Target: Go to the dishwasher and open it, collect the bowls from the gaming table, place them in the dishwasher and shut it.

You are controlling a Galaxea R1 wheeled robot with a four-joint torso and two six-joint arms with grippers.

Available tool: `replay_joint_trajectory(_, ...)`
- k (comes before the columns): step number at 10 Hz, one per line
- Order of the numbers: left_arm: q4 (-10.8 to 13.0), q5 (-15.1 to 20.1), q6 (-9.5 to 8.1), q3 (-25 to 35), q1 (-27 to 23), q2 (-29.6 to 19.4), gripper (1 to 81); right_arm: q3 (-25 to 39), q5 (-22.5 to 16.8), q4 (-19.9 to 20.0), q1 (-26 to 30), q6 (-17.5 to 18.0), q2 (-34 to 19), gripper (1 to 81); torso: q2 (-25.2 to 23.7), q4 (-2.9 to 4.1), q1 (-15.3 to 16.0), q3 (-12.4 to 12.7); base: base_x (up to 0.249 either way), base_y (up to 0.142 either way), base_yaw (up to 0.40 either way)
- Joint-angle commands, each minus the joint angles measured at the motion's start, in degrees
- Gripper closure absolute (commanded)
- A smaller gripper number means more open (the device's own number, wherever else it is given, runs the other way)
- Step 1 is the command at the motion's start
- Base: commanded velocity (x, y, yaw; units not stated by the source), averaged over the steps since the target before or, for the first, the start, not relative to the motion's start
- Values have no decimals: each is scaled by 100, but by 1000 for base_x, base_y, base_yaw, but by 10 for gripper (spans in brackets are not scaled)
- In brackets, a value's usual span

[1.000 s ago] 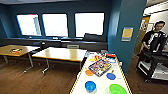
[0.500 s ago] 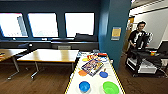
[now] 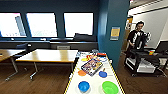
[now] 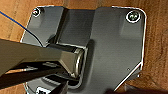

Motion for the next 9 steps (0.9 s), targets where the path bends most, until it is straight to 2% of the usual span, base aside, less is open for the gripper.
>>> replay_joint_trajectory(1, -4, 246, -1, -21, -304, -11, 10, 10, -256, -35, 285, -11, -2, 10, 0, 0, 0, 0, 0, 0, 0)
replay_joint_trajectory(4, -4, 237, -1, -30, -313, 25, 10, 10, -283, -26, 302, -11, 16, 10, 0, 0, -2, 0, 0, 0, 0)
replay_joint_trajectory(9, 5, 237, -1, -30, -304, 25, 10, 19, -291, -18, 285, -2, 42, 10, -2, 0, -9, 0, 83, 0, 0)
